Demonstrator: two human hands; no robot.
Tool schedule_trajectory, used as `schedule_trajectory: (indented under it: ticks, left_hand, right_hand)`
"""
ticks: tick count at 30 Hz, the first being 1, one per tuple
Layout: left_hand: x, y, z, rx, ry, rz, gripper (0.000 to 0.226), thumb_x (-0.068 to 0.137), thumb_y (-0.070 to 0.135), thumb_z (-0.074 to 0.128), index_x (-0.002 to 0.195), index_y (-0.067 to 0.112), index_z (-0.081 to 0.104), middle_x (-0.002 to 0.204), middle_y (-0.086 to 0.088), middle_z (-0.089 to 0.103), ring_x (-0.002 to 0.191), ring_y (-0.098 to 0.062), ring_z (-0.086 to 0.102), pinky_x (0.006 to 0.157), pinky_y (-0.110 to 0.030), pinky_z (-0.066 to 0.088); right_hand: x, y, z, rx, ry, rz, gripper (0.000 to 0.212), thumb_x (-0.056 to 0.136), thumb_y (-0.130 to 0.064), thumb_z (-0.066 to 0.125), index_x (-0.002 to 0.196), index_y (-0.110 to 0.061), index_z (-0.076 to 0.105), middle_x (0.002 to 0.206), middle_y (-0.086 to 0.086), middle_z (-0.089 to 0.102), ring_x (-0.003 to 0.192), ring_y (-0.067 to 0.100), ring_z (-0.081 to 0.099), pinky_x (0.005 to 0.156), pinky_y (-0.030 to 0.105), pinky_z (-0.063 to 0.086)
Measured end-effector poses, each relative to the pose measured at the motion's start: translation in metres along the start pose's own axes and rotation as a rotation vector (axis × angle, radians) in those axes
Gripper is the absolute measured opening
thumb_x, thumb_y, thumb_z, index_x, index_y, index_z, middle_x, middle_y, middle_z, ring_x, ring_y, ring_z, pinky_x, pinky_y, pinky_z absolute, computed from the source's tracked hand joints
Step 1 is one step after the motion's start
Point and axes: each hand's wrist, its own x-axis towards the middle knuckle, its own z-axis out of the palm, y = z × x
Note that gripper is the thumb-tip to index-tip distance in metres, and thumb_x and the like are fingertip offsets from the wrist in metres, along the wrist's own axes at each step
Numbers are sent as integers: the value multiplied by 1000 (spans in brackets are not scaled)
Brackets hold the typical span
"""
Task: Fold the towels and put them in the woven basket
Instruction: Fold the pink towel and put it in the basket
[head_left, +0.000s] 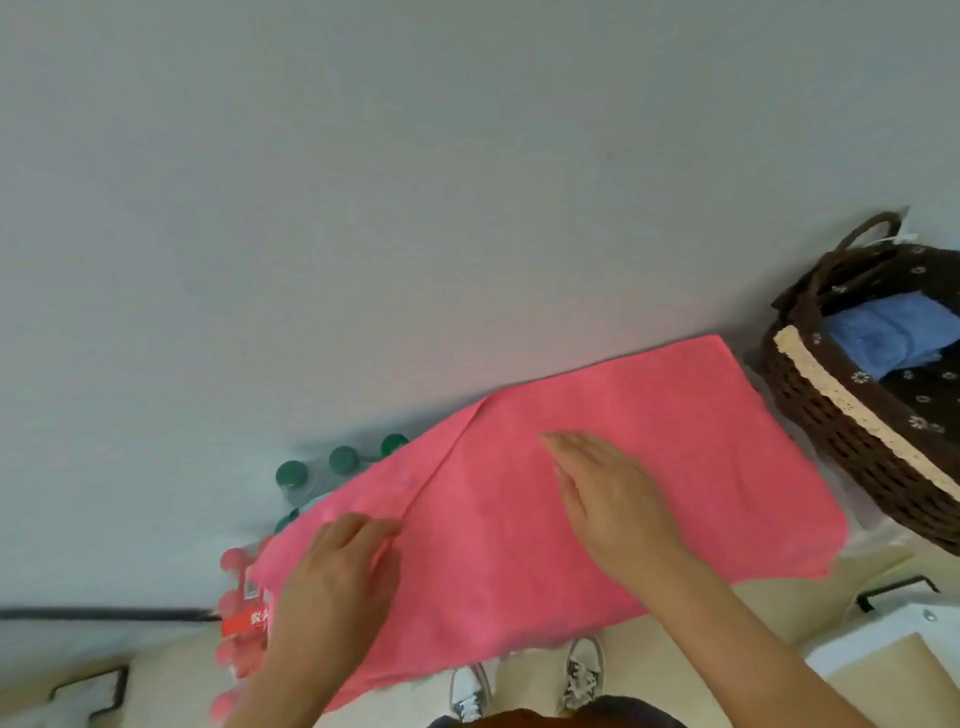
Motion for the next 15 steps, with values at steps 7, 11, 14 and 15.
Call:
schedule_trajectory:
  ticks: [7, 11, 14, 15]
  left_hand:
    - [-36, -53, -7, 46, -47, -28, 17, 76, 31, 49, 69, 20, 59, 74, 5, 55, 57, -19, 54, 47, -30, 40]
    - [-28, -77, 4, 122, -220, 114, 19, 83, 27, 42, 65, 24, 37, 72, 3, 51, 66, -20, 49, 57, -36, 48]
    - [-22, -88, 0, 106, -236, 191, 18, 83, 24, 45, 65, 23, 48, 74, 5, 54, 69, -18, 52, 61, -33, 49]
    - [-21, -89, -4, 50, -207, 177, 17, 81, 26, 47, 67, 22, 57, 74, 7, 57, 68, -16, 53, 61, -30, 49]
  right_hand:
    - [26, -95, 66, 25, -243, -344, 40, 77, -9, 62, 115, -20, 63, 113, 0, 65, 92, 25, 59, 74, 39, 55]
    - [36, -107, 84, -17, -268, -406, 38, 72, -5, 64, 106, -21, 71, 113, 0, 67, 84, 25, 61, 76, 32, 55]
    - [45, -109, 84, -15, -256, -418, 18, 80, -17, 58, 90, -20, 73, 102, -4, 69, 76, 22, 60, 72, 31, 54]
    - [48, -110, 84, -25, -249, -423, 20, 83, -21, 53, 87, -20, 73, 97, -5, 69, 74, 21, 59, 71, 31, 52]
